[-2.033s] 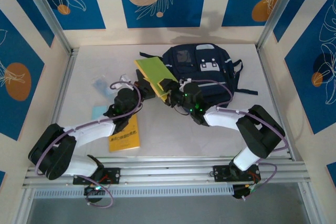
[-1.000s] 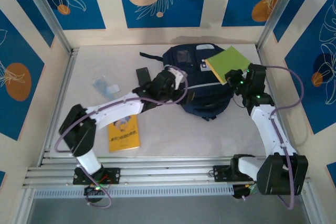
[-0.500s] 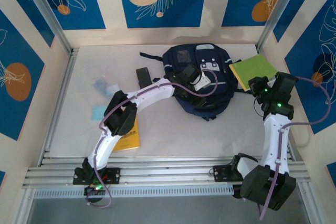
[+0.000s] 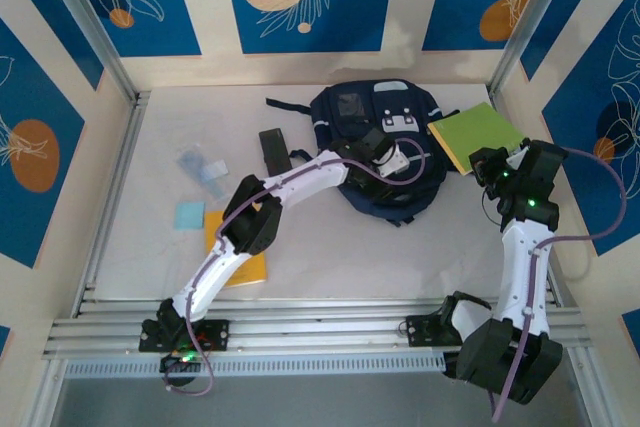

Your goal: Pack books, pencil case, and school supplies into a backpack

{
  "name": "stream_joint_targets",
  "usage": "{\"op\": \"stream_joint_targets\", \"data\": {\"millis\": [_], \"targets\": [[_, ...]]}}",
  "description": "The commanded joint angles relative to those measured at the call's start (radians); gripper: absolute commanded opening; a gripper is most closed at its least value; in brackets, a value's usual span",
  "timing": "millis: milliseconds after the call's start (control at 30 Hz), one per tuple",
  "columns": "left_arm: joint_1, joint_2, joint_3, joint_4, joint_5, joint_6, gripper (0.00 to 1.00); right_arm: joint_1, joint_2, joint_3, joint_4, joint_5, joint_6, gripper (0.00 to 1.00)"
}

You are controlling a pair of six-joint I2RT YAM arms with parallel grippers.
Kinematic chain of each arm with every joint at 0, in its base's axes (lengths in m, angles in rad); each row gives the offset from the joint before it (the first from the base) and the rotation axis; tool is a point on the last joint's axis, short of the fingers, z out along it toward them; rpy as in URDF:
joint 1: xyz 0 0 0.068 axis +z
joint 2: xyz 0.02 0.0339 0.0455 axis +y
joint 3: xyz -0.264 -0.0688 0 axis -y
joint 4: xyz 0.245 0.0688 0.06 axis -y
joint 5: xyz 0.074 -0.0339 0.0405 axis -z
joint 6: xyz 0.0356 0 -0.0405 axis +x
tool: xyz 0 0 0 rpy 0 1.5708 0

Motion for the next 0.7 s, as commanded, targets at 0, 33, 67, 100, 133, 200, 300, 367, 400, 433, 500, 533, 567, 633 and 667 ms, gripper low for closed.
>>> {"op": "stream_joint_targets", "data": {"millis": [0, 33, 67, 100, 133, 200, 300, 367, 400, 433, 500, 533, 567, 633, 667], "targets": [[0.013, 0.055, -0.033, -0.106, 0.059, -0.034, 0.0, -0.019, -0.048, -0.004, -0.007, -0.01, -0.028, 0.0], [0.013, 0.039, -0.036, -0.102, 0.077, -0.045, 0.0, -0.025, -0.056, -0.002, -0.014, -0.001, -0.034, 0.0], [0.013, 0.019, -0.042, -0.096, 0.091, -0.062, 0.0, -0.034, -0.063, 0.004, -0.024, 0.01, -0.042, 0.0], [0.013, -0.002, -0.047, -0.087, 0.099, -0.078, 0.0, -0.042, -0.068, 0.009, -0.033, 0.021, -0.047, 0.0], [0.013, -0.032, -0.058, -0.073, 0.109, -0.099, 0.0, -0.054, -0.076, 0.016, -0.044, 0.034, -0.051, 0.0], [0.013, -0.09, -0.082, -0.037, 0.126, -0.139, 0.0, -0.082, -0.087, 0.03, -0.06, 0.05, -0.056, 0.0], [0.019, -0.158, -0.085, -0.008, 0.16, -0.2, 0.0, -0.128, -0.094, 0.049, -0.085, 0.061, -0.059, 0.0], [0.027, -0.193, -0.083, 0.013, 0.184, -0.244, 0.0, -0.151, -0.097, 0.052, -0.099, 0.063, -0.054, 0.0], [0.032, -0.21, -0.084, 0.026, 0.194, -0.266, 0.0, -0.16, -0.097, 0.05, -0.104, 0.063, -0.048, 0.0], [0.039, -0.223, -0.082, 0.038, 0.201, -0.287, 0.0, -0.169, -0.102, 0.045, -0.106, 0.061, -0.042, 0.0], [0.049, -0.246, -0.078, 0.062, 0.219, -0.317, 0.0, -0.178, -0.11, 0.029, -0.106, 0.058, -0.033, 0.0], [0.052, -0.258, -0.079, 0.079, 0.221, -0.33, 0.0, -0.181, -0.116, 0.023, -0.11, 0.063, -0.029, 0.0], [0.055, -0.268, -0.078, 0.09, 0.215, -0.336, 0.0, -0.186, -0.123, 0.016, -0.113, 0.069, -0.028, 0.0], [0.055, -0.276, -0.07, 0.104, 0.205, -0.33, 0.0, -0.194, -0.136, -0.002, -0.111, 0.073, -0.02, 0.0], [0.056, -0.274, -0.061, 0.102, 0.196, -0.322, 0.0, -0.198, -0.142, -0.011, -0.104, 0.066, -0.017, 0.0]]}}
